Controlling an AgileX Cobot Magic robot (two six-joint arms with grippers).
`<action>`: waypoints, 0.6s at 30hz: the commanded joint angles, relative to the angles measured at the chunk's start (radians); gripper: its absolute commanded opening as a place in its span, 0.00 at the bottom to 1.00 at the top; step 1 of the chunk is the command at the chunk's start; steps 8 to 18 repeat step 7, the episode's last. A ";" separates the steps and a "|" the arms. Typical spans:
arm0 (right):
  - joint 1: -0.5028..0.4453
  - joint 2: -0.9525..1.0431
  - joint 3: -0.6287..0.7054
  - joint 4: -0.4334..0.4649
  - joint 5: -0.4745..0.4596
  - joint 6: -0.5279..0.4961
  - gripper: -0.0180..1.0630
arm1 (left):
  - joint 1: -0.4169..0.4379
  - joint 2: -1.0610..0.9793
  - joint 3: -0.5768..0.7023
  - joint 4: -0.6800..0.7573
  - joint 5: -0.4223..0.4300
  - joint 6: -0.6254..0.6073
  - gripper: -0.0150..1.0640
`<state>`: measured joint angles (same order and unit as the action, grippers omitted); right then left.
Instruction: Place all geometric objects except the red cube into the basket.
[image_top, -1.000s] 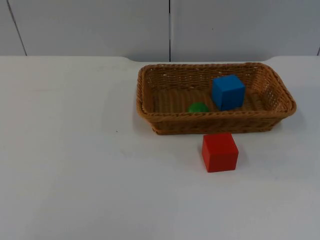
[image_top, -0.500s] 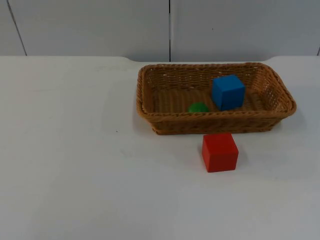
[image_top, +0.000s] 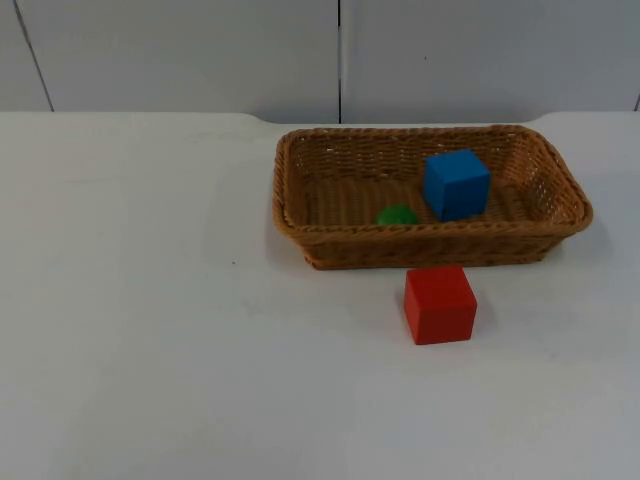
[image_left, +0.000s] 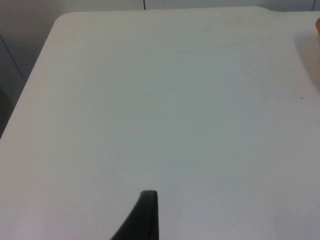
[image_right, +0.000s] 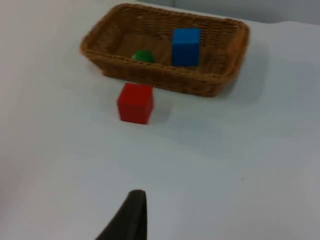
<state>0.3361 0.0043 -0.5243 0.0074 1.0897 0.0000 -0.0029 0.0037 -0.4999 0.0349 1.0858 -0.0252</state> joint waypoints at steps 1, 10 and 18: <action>-0.063 -0.004 0.008 -0.001 -0.014 -0.015 0.99 | 0.004 -0.004 0.004 -0.009 -0.010 0.002 0.91; -0.246 -0.004 0.008 -0.001 -0.014 -0.015 0.99 | 0.004 -0.004 0.004 -0.007 -0.010 0.001 0.91; -0.246 -0.004 0.008 -0.001 -0.014 -0.015 0.99 | 0.004 -0.004 0.004 -0.007 -0.010 0.001 0.91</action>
